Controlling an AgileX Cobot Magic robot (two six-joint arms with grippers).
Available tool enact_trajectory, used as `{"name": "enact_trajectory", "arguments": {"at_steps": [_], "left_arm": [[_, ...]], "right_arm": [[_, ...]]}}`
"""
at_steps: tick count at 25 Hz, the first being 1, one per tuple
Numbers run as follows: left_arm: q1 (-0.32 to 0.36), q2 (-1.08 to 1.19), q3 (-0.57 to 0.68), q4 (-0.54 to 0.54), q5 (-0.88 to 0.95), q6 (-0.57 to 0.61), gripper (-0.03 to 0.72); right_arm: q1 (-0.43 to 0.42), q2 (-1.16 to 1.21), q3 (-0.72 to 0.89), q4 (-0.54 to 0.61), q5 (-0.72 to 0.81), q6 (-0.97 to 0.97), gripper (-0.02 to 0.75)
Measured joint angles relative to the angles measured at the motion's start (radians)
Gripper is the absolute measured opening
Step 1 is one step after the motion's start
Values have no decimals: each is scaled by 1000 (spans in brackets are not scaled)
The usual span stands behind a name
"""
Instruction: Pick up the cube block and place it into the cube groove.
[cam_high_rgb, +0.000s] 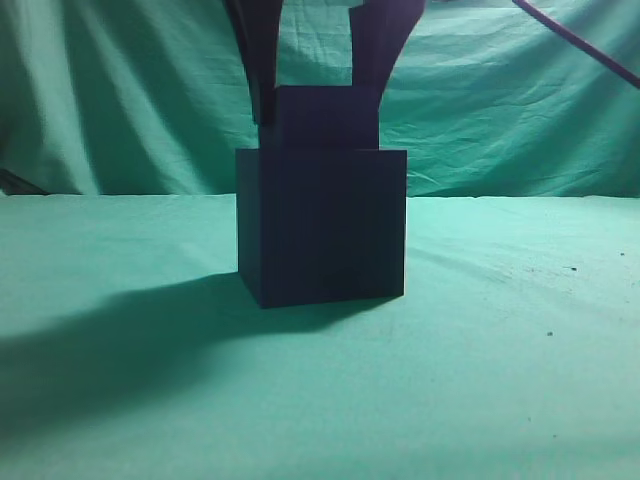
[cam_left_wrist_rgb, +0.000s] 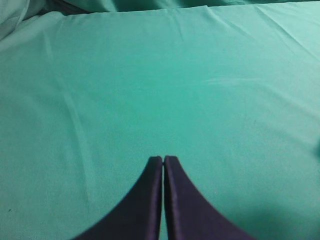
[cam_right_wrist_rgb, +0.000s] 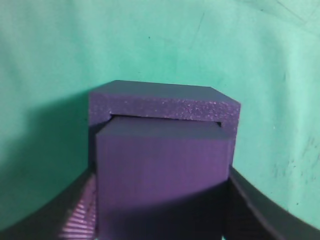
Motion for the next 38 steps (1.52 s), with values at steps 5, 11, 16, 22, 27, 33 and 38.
{"name": "enact_trajectory", "arguments": {"at_steps": [5, 11, 16, 22, 27, 33, 38], "left_arm": [[0, 0, 0, 0, 0, 0, 0], [0, 0, 0, 0, 0, 0, 0], [0, 0, 0, 0, 0, 0, 0], [0, 0, 0, 0, 0, 0, 0], [0, 0, 0, 0, 0, 0, 0], [0, 0, 0, 0, 0, 0, 0], [0, 0, 0, 0, 0, 0, 0]], "right_arm": [[0, 2, 0, -2, 0, -27, 526], [0, 2, -14, -3, 0, -52, 532], [0, -27, -77, -5, 2, -73, 362], [0, -167, -98, -4, 8, -133, 53], [0, -311, -100, -4, 14, -147, 0], [0, -475, -97, -4, 26, -151, 0], [0, -632, 22, -6, 28, -159, 0]]}}
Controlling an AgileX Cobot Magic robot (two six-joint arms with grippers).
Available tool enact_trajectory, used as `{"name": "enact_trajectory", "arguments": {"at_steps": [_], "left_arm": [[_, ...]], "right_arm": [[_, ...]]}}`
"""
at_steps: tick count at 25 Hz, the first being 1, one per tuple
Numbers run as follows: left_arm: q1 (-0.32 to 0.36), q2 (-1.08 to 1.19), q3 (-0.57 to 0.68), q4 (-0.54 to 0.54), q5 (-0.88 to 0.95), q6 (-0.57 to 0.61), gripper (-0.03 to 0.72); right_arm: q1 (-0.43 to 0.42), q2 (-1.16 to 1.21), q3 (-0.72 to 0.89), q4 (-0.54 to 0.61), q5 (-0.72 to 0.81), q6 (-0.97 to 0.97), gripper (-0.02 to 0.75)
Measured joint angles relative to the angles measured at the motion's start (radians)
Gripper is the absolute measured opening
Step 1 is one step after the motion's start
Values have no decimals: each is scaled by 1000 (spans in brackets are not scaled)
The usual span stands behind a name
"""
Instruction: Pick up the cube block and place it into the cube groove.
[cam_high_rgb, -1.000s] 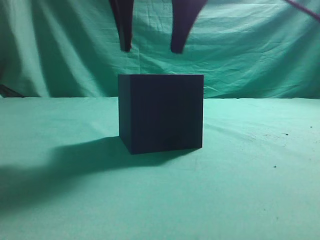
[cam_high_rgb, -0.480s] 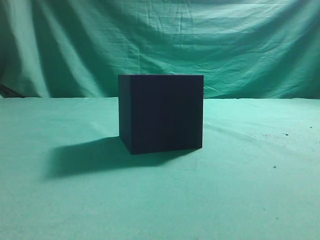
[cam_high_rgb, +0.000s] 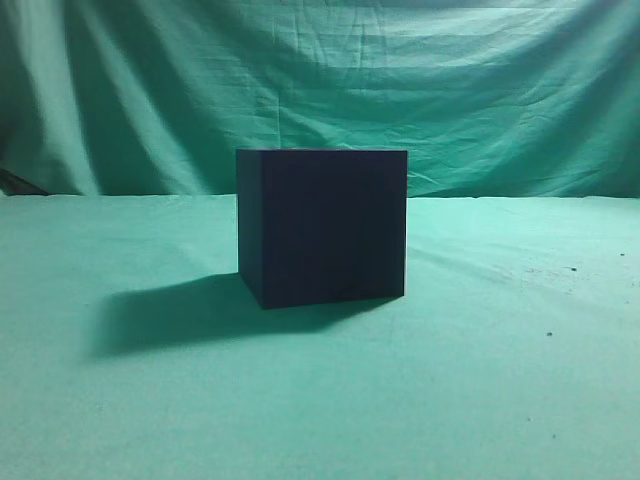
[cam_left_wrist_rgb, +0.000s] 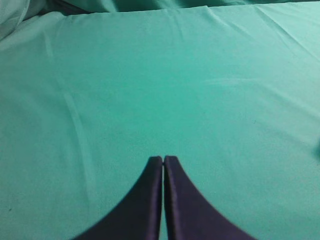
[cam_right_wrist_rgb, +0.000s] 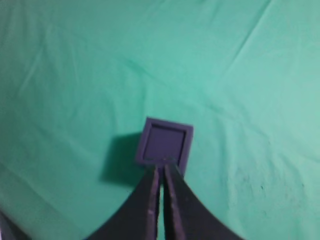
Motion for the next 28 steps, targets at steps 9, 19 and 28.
{"name": "enact_trajectory", "arguments": {"at_steps": [9, 19, 28], "left_arm": [[0, 0, 0, 0, 0, 0, 0], [0, 0, 0, 0, 0, 0, 0], [0, 0, 0, 0, 0, 0, 0]], "right_arm": [[0, -333, 408, 7, -51, -30, 0], [0, -747, 665, 30, -101, -44, 0], [0, -899, 665, 30, -16, -182, 0]]}}
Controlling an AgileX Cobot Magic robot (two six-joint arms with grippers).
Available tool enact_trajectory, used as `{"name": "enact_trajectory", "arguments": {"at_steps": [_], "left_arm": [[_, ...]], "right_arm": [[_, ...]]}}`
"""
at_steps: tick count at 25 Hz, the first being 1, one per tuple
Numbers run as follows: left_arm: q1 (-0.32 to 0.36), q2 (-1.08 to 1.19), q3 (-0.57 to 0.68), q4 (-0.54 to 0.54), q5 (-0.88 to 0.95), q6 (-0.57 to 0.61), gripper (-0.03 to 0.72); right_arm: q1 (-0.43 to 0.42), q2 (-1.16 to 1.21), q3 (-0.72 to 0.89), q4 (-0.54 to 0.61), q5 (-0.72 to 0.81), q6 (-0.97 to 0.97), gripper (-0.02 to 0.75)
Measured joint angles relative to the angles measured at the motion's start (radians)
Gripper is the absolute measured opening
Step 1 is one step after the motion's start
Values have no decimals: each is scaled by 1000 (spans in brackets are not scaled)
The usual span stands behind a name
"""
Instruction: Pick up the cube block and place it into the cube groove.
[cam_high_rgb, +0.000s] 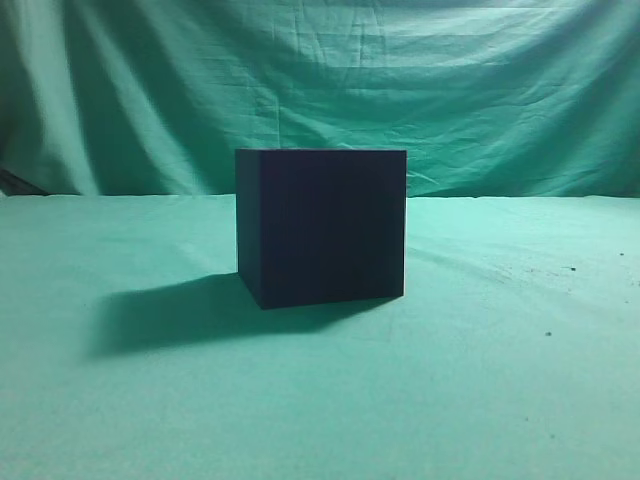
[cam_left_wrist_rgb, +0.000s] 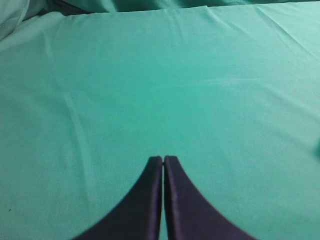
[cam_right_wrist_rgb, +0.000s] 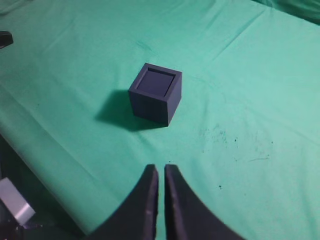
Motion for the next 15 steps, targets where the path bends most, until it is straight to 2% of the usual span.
{"name": "enact_trajectory", "arguments": {"at_steps": [3, 4, 8, 15], "left_arm": [[0, 0, 0, 0, 0, 0, 0], [0, 0, 0, 0, 0, 0, 0], [0, 0, 0, 0, 0, 0, 0], [0, 0, 0, 0, 0, 0, 0]], "right_arm": [[0, -3, 29, 0, -40, -23, 0], [0, -10, 48, -4, -79, -29, 48], [-55, -67, 183, -18, -303, -56, 48], [-342, -229, 455, -22, -597, -69, 48]]}}
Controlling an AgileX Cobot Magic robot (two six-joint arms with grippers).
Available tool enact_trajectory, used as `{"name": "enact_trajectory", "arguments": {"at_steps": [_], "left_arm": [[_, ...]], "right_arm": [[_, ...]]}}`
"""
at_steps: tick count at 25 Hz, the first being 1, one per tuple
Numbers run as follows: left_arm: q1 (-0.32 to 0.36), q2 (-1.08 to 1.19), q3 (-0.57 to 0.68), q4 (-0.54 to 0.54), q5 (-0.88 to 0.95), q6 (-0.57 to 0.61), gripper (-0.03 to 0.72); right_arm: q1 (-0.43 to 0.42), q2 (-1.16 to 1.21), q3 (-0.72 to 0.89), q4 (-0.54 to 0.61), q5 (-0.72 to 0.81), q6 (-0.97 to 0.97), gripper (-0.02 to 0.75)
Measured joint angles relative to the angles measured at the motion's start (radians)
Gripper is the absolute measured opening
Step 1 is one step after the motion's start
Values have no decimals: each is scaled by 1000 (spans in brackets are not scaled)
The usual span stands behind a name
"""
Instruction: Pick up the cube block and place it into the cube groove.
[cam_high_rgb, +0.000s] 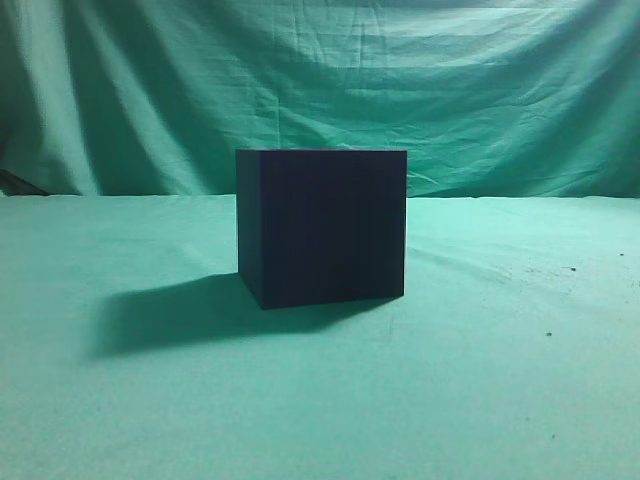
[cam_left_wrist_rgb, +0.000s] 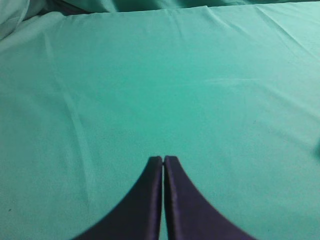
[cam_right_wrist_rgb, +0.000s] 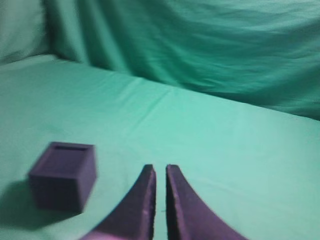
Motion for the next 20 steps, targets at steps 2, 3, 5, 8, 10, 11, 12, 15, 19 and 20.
{"name": "enact_trajectory", "arguments": {"at_steps": [2, 3, 5, 8, 10, 11, 12, 15, 19, 20], "left_arm": [[0, 0, 0, 0, 0, 0, 0], [0, 0, 0, 0, 0, 0, 0], [0, 0, 0, 0, 0, 0, 0], [0, 0, 0, 0, 0, 0, 0], [0, 0, 0, 0, 0, 0, 0], [0, 0, 0, 0, 0, 0, 0], [0, 0, 0, 0, 0, 0, 0], [0, 0, 0, 0, 0, 0, 0], [0, 0, 0, 0, 0, 0, 0], [0, 0, 0, 0, 0, 0, 0]], "right_arm": [[-85, -60, 87, 6, -60, 0, 48], [-130, -85, 123, 13, -88, -2, 48], [-208, -133, 204, 33, -134, -2, 48], [-308, -175, 304, 73, -193, -2, 48], [-361, -180, 361, 104, -228, -2, 48], [-379, -180, 390, 115, -245, -2, 48], [-395, -180, 417, 124, -262, -2, 48], [-409, -180, 483, 139, -296, -2, 48], [-409, -180, 525, 140, -301, -4, 48], [-409, -180, 525, 140, -291, -6, 48]]}}
